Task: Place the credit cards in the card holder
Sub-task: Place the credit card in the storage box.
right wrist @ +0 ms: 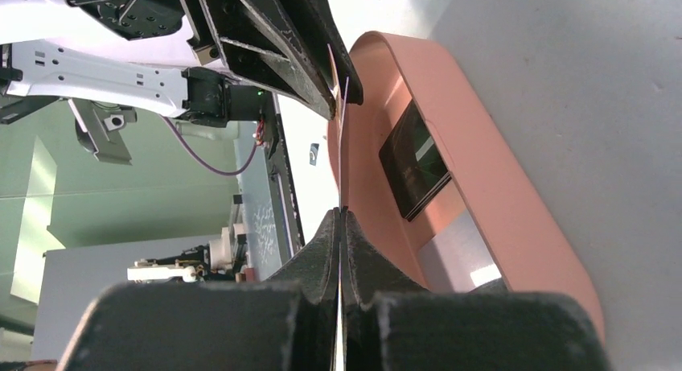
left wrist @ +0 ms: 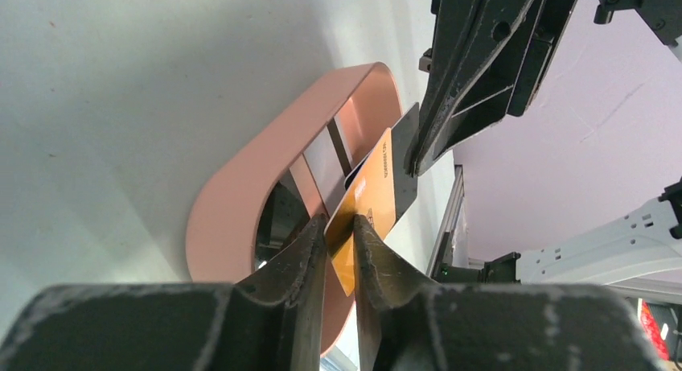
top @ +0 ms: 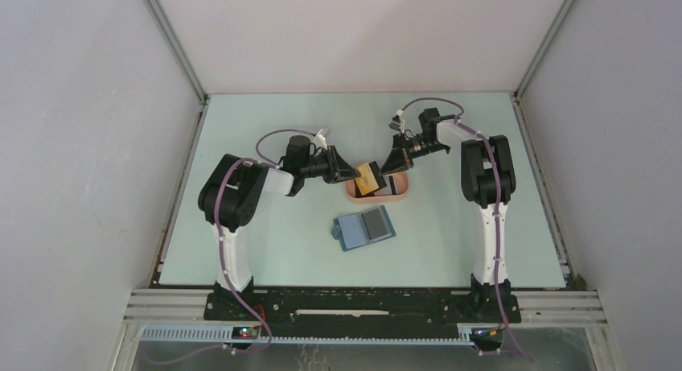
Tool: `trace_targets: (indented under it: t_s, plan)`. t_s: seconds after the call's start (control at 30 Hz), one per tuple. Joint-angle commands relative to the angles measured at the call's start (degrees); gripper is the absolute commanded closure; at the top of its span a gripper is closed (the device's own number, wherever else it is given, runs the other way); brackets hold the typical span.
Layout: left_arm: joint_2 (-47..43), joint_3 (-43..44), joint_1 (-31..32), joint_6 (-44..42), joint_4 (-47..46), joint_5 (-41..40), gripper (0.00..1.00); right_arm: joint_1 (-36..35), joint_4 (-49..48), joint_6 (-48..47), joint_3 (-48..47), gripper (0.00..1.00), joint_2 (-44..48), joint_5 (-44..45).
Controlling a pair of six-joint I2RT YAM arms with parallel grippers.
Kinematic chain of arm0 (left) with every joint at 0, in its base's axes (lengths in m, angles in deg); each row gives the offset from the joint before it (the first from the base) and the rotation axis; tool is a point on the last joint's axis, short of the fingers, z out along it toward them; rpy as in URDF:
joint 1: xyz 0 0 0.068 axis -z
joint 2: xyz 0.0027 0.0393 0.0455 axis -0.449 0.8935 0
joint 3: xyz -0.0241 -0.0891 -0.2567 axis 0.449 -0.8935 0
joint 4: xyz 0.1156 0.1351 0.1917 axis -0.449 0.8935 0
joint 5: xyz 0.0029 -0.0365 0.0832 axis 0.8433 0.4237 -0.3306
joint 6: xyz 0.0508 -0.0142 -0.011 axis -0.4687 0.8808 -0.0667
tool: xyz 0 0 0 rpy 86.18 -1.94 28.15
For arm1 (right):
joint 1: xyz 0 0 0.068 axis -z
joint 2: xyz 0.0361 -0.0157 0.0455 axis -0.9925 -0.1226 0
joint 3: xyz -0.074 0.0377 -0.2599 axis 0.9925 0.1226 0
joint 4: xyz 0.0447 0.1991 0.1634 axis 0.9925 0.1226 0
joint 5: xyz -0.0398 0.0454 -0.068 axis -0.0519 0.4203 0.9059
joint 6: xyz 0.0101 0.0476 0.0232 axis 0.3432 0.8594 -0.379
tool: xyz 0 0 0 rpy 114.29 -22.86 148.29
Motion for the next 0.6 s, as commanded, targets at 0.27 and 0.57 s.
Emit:
trace_targets:
  t_s: [0.27,0.57]
  plan:
    - [-0.57,6.83,-0.36,-6.62,7.52,-3.08,0.73,2.02,0.99,-1.85,-0.86,1.0,3.65,0.46]
    - [-5.63,7.22,-0.36,-11.57,14.8,-6.1,0.58,2.92,2.05,-4.64,0.23,1.0,7.34,3.52]
